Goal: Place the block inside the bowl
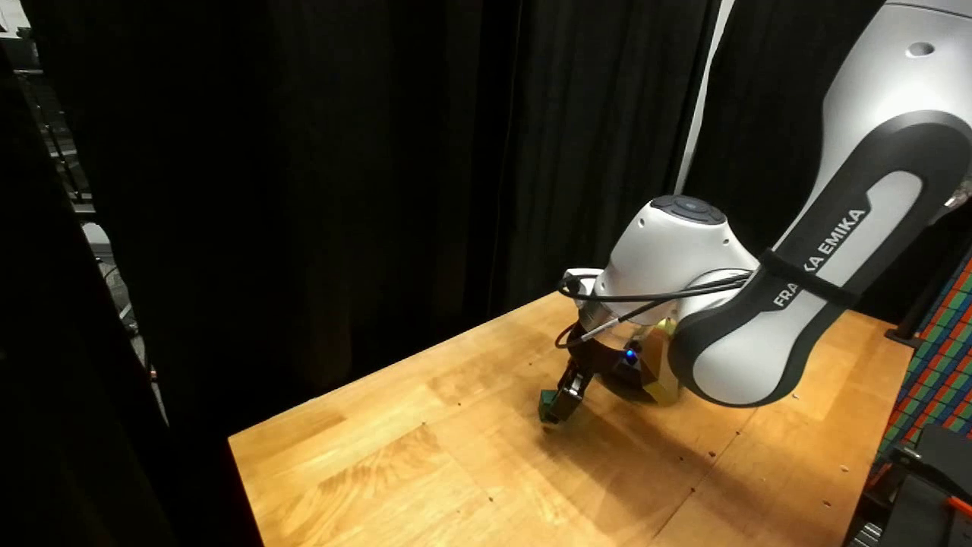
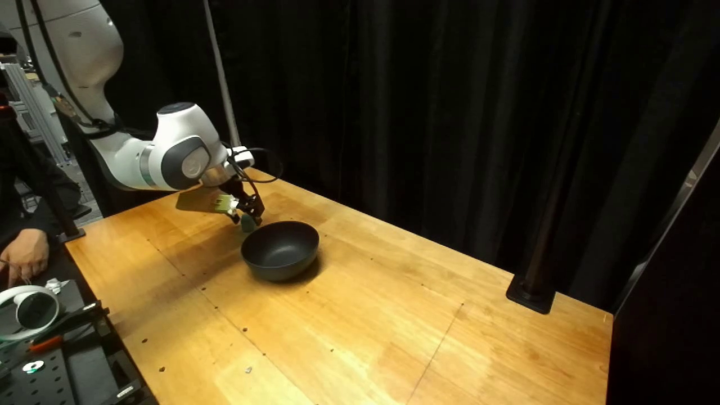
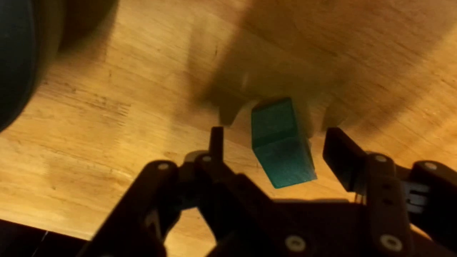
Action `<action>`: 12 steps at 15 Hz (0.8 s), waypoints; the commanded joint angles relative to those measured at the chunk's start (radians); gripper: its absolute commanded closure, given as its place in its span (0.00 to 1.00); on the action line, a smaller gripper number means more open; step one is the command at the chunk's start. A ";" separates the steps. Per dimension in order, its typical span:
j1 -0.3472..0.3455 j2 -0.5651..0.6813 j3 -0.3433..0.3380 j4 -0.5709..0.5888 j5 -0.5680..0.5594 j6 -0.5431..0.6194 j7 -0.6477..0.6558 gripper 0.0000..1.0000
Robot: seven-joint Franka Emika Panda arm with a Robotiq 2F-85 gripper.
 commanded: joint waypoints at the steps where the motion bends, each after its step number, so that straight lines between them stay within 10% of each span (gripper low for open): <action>1: 0.070 0.020 -0.073 0.023 -0.008 0.034 -0.003 0.58; 6: 0.123 -0.084 -0.152 -0.024 -0.021 -0.072 -0.003 0.92; 12: 0.299 -0.218 -0.481 -0.006 -0.210 -0.278 0.112 0.90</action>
